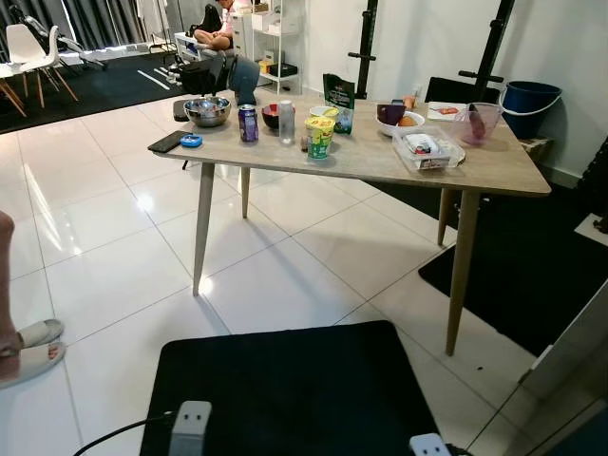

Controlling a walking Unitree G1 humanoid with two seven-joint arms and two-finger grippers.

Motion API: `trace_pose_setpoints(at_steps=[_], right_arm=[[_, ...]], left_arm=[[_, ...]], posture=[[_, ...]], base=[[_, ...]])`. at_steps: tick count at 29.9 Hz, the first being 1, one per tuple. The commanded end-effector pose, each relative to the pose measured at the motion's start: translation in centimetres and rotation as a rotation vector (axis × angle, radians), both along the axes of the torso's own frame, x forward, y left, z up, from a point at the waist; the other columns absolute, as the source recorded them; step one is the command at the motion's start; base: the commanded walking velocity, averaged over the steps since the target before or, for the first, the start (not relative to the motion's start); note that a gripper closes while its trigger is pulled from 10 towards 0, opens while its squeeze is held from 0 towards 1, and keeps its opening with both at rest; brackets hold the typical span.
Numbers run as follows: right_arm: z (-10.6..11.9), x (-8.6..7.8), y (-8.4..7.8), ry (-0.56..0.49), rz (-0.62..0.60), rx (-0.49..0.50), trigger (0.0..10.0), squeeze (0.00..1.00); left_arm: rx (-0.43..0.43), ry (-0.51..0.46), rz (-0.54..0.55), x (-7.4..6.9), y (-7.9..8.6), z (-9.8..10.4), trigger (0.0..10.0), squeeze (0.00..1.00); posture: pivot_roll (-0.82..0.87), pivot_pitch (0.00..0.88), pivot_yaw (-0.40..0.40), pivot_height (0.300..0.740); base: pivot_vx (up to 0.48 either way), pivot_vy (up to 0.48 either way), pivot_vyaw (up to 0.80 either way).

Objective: Restocking fridge

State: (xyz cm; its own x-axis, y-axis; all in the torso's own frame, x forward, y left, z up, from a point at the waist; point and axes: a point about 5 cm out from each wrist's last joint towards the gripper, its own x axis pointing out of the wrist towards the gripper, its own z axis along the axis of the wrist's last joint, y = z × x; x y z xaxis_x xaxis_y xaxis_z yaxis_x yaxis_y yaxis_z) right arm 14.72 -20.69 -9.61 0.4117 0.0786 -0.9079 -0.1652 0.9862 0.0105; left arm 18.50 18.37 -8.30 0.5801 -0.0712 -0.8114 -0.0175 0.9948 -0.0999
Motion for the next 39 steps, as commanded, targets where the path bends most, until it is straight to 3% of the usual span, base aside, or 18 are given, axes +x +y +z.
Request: trace_pose_setpoints(at_steps=[1,8,15,27,33,39], right_arm=[[0.1,0.3,-0.1,-0.002,0.017,-0.017,10.0,0.0],[0.3,0.4,-0.7,-0.008,-0.014,-0.022,10.0,0.0],[-0.2,-0.5,0.0,0.011,-0.025,0.001,10.0,0.0],[0.0,0.2,0.3,0.002,-0.008,0.003,10.0,0.0],[0.2,0.6,0.1,-0.011,-0.011,-0.002,10.0,0.0],[-0.1,-0.1,-0.2,0.022,-0.008,-0.018,10.0,0.0]], left_arm=[[0.003,0.021,0.037,-0.6,0.7,-0.2,10.0,0.0],[0.011,0.056,0.006,-2.0,0.4,-0.8,10.0,0.0],[0.031,0.097,-0.025,-3.3,0.9,-1.3,10.0,0.0],[0.038,0.07,-0.033,-2.2,1.0,-0.9,10.0,0.0],[0.037,0.077,-0.043,-2.5,0.9,-1.0,10.0,0.0],[0.035,0.091,-0.052,-3.0,0.8,-1.2,10.0,0.0]], posture=[[-0.02,0.0,-0.008,0.74],[-0.03,0.0,-0.016,0.74],[-0.03,0.0,0.006,0.74],[-0.01,0.0,0.012,0.74],[-0.01,0.0,0.011,0.74],[-0.01,0.0,0.007,0.74]], base=[[0.0,0.0,0.0],[0.0,0.0,0.0],[0.242,0.0,0.0],[0.246,0.0,0.0],[0.307,0.0,0.0],[0.337,0.0,-0.13]])
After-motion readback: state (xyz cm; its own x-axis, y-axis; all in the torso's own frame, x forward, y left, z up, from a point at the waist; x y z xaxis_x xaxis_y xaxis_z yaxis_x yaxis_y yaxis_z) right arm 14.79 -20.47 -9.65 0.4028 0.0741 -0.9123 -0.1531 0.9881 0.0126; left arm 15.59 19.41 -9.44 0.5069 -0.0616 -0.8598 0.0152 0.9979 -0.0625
